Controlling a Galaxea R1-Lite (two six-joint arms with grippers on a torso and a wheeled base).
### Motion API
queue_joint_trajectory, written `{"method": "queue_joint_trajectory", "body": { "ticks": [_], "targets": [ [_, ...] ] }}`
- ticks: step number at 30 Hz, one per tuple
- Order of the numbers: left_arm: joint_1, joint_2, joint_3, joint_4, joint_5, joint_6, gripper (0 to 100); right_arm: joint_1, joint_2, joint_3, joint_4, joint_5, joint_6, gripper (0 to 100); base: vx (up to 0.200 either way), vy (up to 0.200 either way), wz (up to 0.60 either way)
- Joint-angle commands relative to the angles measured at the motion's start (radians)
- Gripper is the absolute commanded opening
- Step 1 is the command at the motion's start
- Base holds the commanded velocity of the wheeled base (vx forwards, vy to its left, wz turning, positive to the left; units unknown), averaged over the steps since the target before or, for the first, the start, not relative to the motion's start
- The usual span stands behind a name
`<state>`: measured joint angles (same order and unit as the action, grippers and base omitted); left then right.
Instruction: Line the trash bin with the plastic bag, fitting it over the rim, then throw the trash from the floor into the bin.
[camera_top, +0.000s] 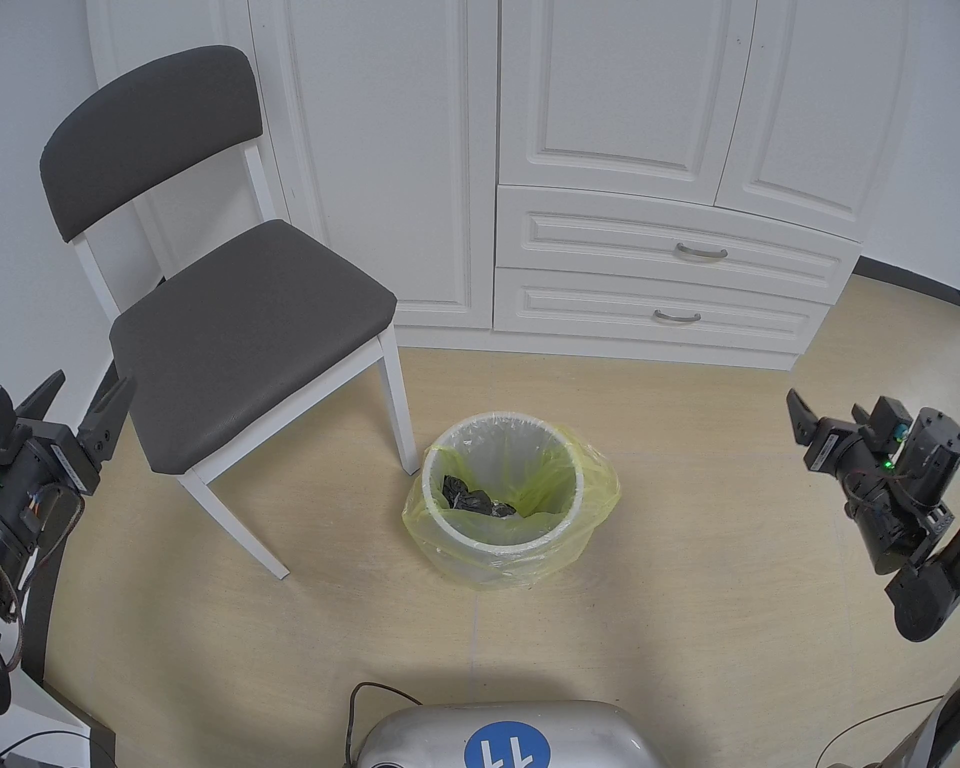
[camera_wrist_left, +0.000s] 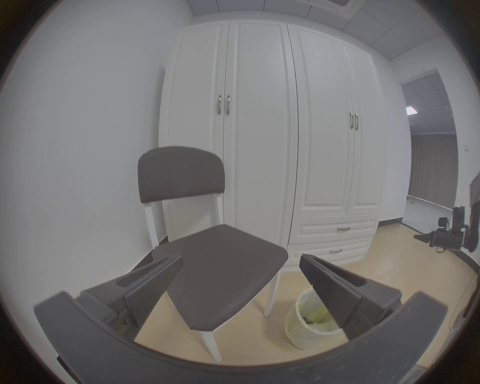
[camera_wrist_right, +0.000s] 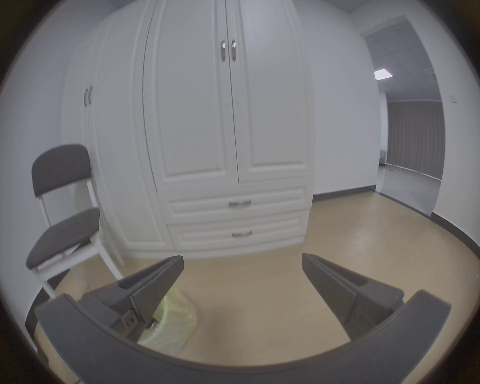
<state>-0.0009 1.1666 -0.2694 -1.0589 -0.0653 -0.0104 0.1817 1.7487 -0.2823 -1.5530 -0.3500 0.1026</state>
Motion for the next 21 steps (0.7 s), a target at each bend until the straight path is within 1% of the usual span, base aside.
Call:
{"method": "queue_joint_trajectory", "body": {
  "ticks": [1,2,3,4,5,6,7,9,11,12,13,14,16,19,21],
  "targets": [
    [-0.001,-0.111,-0.013,-0.012,-0.001,-0.017,100,0.012,-0.184,-0.008,-0.018,-0.029,-0.030,100,0.000,0.000,0.00],
    [-0.001,-0.114,-0.017,-0.012,-0.001,-0.020,100,0.010,-0.192,-0.006,-0.018,-0.030,-0.035,100,0.000,0.000,0.00],
    [0.009,-0.145,-0.060,-0.001,0.002,-0.059,100,0.004,-0.239,0.003,-0.018,-0.030,-0.055,100,0.000,0.000,0.00],
    [0.009,-0.145,-0.060,-0.001,0.002,-0.059,100,0.004,-0.239,0.003,-0.018,-0.030,-0.055,100,0.000,0.000,0.00],
    [0.010,-0.180,-0.100,0.007,0.004,-0.115,100,-0.005,-0.295,0.011,-0.018,-0.030,-0.064,100,0.000,0.000,0.00],
    [0.010,-0.185,-0.108,0.010,0.004,-0.121,100,-0.007,-0.304,0.011,-0.018,-0.030,-0.066,100,0.000,0.000,0.00],
    [0.016,-0.206,-0.146,0.037,0.005,-0.134,100,-0.014,-0.362,0.011,0.033,-0.032,-0.086,100,0.000,0.000,0.00],
    [0.033,-0.231,-0.179,0.094,0.005,-0.132,100,-0.019,-0.425,0.003,0.103,-0.043,-0.110,100,0.000,0.000,0.00],
    [0.047,-0.285,-0.218,0.205,0.001,-0.131,100,-0.022,-0.509,-0.020,0.208,-0.063,-0.135,100,0.000,0.000,0.00],
    [0.047,-0.315,-0.254,0.292,-0.001,-0.131,100,-0.034,-0.551,-0.055,0.277,-0.081,-0.142,100,0.000,0.000,0.00],
    [0.047,-0.318,-0.257,0.301,-0.001,-0.131,100,-0.036,-0.554,-0.060,0.284,-0.084,-0.142,100,0.000,0.000,0.00],
    [0.047,-0.349,-0.295,0.389,-0.001,-0.131,100,-0.047,-0.595,-0.089,0.349,-0.106,-0.142,100,0.000,0.000,0.00],
    [0.047,-0.387,-0.346,0.499,0.002,-0.132,100,-0.048,-0.653,-0.121,0.436,-0.132,-0.144,100,0.000,0.000,0.00],
    [0.047,-0.427,-0.378,0.579,0.004,-0.134,100,-0.048,-0.730,-0.138,0.522,-0.139,-0.142,100,0.000,0.000,0.00],
    [0.047,-0.443,-0.378,0.596,0.004,-0.132,100,-0.050,-0.756,-0.138,0.545,-0.139,-0.141,100,0.000,0.000,0.00]
  ]
}}
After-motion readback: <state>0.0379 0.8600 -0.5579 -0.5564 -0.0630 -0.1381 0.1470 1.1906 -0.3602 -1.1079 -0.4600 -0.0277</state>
